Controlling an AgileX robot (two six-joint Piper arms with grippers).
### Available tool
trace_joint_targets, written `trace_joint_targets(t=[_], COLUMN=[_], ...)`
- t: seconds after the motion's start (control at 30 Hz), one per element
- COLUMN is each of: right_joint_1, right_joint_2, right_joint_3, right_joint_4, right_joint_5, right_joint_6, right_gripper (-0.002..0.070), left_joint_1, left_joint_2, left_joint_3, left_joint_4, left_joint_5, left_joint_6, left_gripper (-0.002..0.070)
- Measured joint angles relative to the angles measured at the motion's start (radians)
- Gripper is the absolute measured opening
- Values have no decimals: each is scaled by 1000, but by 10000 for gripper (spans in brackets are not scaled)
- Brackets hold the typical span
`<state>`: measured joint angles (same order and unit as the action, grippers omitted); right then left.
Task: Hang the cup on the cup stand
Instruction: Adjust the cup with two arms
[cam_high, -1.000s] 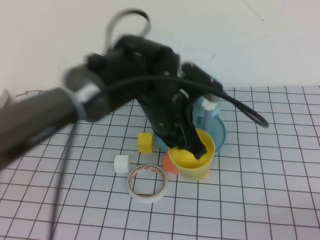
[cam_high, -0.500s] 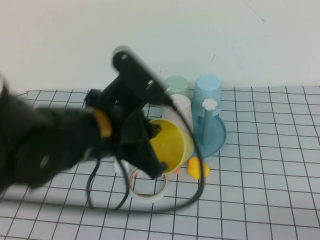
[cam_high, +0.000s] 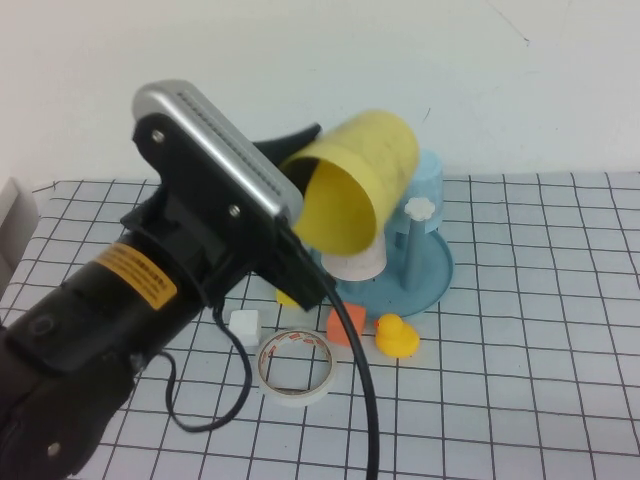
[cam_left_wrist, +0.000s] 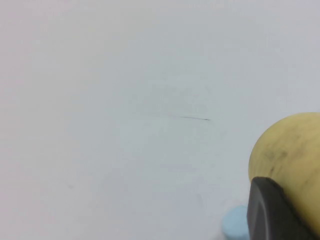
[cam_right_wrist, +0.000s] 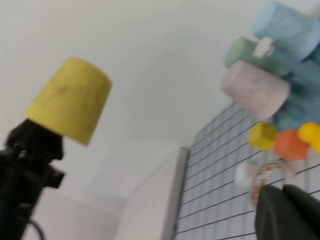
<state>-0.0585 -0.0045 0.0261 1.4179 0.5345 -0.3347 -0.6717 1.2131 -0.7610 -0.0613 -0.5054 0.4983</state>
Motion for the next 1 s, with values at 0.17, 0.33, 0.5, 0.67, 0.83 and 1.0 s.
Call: trace_joint_targets(t=[0.17,0.33,0.5,0.67,0.83,1.0], right_joint_1=[0,0,0,0,12,101], right_joint_2=[119,344,627,937,1227,1397], right_joint_3=[0,-102,-304,-501,-689,-854], right_joint_4=[204,254,264,264,264,264], right_joint_5=[80,163,277,393,571,599], right_joint_6=[-180,-351,-473,-406,-301,-252], right_gripper=[-1,6,209,607,680,690], left_joint_1=[0,0,0,0,0,0], left_joint_2=[28,67,90,94,94,94], left_joint_3=[0,0,0,0,0,0], left_joint_4=[-123,-135,-136,-136,-134,-134], left_joint_5=[-62,-125,-159,-170,-177,-177], left_joint_6=[54,54,50,50,50,50], left_gripper=[7,7,7,7,7,7])
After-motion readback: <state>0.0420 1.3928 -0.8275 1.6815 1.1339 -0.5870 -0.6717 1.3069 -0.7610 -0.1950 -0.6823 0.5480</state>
